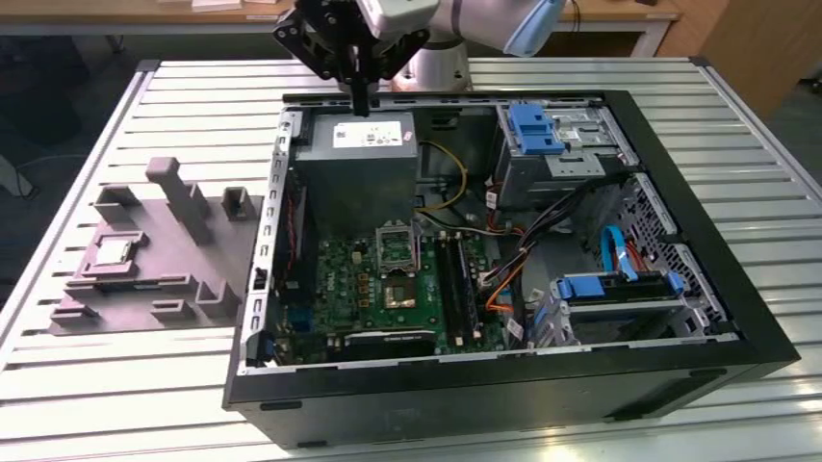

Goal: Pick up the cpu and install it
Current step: 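Reach for the cpu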

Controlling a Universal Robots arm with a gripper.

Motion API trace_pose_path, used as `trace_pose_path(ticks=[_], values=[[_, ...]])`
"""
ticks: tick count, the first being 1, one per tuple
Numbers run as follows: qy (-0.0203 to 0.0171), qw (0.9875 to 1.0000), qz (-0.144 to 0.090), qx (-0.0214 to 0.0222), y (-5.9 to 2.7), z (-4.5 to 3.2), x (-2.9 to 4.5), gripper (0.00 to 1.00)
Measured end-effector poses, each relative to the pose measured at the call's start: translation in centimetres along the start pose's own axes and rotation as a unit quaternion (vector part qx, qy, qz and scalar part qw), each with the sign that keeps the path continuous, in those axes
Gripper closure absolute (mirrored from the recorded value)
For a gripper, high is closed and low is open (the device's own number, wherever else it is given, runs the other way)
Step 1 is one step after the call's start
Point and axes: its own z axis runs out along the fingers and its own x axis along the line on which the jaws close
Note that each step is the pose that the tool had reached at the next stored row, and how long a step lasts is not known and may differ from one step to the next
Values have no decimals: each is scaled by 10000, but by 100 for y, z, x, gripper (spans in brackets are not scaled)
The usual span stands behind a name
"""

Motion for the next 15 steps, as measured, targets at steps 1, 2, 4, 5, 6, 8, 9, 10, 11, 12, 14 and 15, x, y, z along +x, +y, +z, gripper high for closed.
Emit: trace_pose_path(ticks=[1, 2, 4, 5, 6, 8, 9, 10, 11, 12, 14, 15], values=[[0, 10000, 0, 0, 0, 0, 2, 89], [0, 10000, 0, 0, 0, 0, 5, 89], [0, 10000, 0, 0, -1, 0, 9, 89], [0, 10000, 0, 0, -1, 0, 11, 89], [0, 10000, 0, 0, -1, -1, 13, 89], [0, 10000, 0, 0, -1, 0, 18, 89], [0, 10000, 0, 0, -1, 0, 18, 89], [0, 10000, 0, 0, -1, 0, 18, 89], [0, 10000, 0, 0, -1, 0, 18, 89], [0, 10000, 0, 0, -2, 0, 19, 89], [0, 10000, 0, 0, -1, 0, 19, 89], [0, 10000, 0, 0, -1, -1, 19, 89]])
